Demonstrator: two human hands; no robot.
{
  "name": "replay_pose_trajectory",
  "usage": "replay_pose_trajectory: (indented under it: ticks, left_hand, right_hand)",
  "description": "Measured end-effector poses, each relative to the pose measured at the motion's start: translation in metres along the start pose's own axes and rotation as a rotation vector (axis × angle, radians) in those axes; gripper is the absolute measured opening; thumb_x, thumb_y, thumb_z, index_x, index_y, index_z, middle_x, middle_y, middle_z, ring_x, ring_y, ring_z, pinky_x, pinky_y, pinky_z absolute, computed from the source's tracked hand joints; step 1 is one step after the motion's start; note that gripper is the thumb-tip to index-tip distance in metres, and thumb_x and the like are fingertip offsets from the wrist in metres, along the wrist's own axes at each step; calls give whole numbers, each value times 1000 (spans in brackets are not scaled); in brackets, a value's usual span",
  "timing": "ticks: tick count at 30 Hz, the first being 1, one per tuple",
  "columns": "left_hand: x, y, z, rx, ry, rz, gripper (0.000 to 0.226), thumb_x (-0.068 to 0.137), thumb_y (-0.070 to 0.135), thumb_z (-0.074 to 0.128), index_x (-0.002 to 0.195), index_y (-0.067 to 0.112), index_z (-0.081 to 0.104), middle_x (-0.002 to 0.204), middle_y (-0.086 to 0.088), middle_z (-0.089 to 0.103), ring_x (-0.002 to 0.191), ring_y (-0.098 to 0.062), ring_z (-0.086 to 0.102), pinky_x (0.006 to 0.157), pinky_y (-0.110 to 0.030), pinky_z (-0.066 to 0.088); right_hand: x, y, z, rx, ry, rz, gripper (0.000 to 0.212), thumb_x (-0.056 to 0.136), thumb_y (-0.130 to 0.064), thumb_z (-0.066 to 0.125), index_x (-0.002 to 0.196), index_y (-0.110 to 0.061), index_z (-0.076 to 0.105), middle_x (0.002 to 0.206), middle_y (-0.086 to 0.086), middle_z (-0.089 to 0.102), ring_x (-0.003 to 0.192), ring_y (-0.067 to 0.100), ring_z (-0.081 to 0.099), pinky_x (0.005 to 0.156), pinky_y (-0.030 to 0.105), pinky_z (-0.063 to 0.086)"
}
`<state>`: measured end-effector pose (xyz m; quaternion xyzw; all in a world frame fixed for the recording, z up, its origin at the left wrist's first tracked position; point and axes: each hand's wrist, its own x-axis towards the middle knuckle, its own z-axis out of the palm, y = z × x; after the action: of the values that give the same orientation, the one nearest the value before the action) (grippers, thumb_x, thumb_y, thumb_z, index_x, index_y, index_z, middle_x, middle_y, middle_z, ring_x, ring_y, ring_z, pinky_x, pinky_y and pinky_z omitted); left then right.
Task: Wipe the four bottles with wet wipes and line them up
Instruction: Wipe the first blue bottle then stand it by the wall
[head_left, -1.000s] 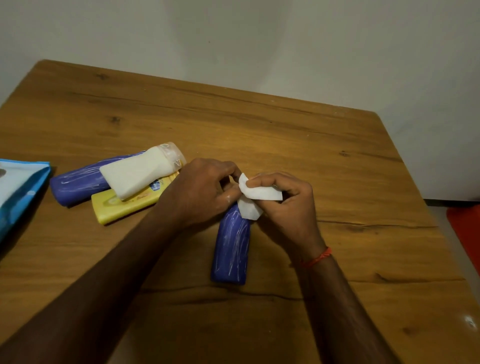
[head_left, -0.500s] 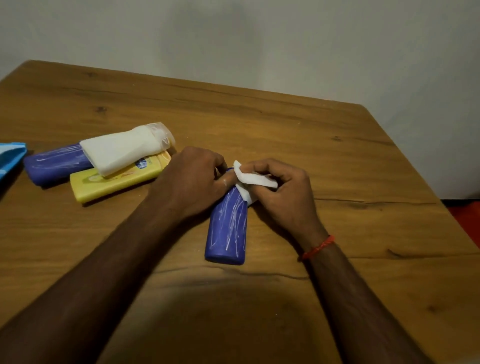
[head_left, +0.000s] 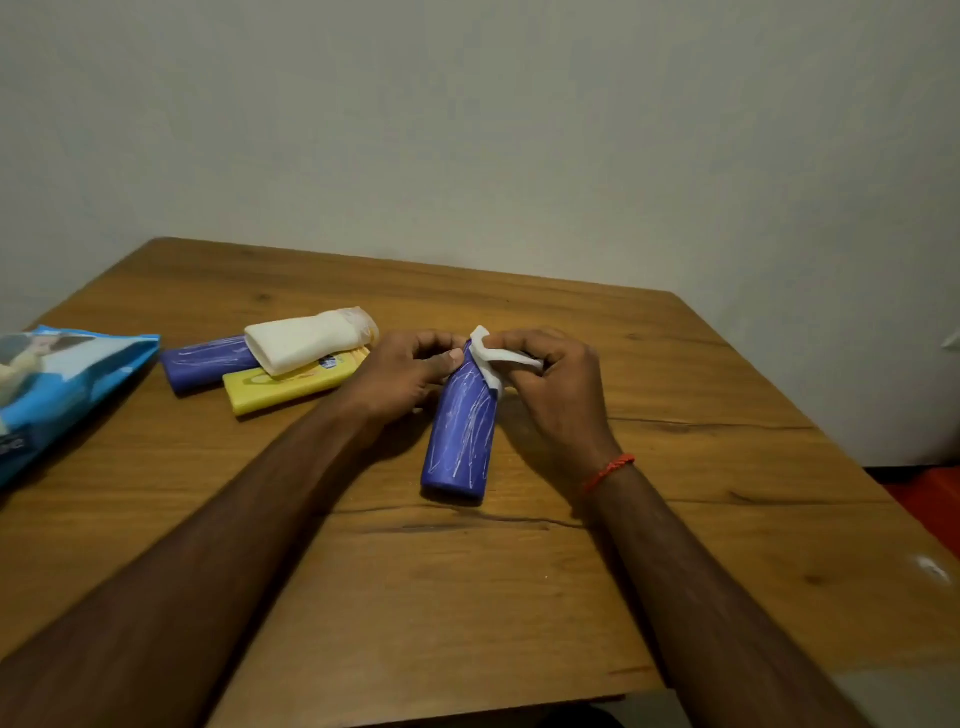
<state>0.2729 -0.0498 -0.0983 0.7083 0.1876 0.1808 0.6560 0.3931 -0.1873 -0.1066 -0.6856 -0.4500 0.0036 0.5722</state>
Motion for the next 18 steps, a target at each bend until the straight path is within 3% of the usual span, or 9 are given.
replay_pose_trajectory:
  ticks: [3,6,10,15,18]
  left_hand:
    - [-7,3,4,-247,-2,-4,26,98,16,58,123,12,64,101,-4,70,69,-5,67,61,-22,52]
    - [-10,3,6,-393,-6,-30,29,96,19,61,125,16,63,108,-8,69,79,-14,67,69,-29,56]
    - [-7,0,4,-488,-19,-39,31,95,25,62,126,23,62,119,-8,67,105,-28,61,100,-50,47]
    - [-3,-4,3,-644,-29,9,33,98,21,60,131,19,59,133,-13,62,111,-29,62,95,-47,53]
    - [0,-5,3,-681,-34,25,35,97,19,61,131,18,58,126,-13,67,105,-28,64,92,-46,53]
  right_hand:
    - [1,0,3,11,64,-27,22,88,-7,71,107,-19,76,107,-5,69,101,11,65,85,41,59]
    - [-3,-7,10,96,97,-22,25,89,-6,70,111,-17,75,112,-3,65,106,15,63,87,44,59]
    - [-6,-16,11,-6,72,-149,32,93,-8,66,125,-12,68,123,-1,56,116,11,55,92,35,57]
    - [-6,-22,14,-55,1,-236,35,98,-11,59,134,-8,61,127,5,53,120,12,52,97,25,52]
    - [-6,-23,15,-164,-15,-306,35,95,-5,62,129,-9,64,125,5,54,119,11,52,99,22,49]
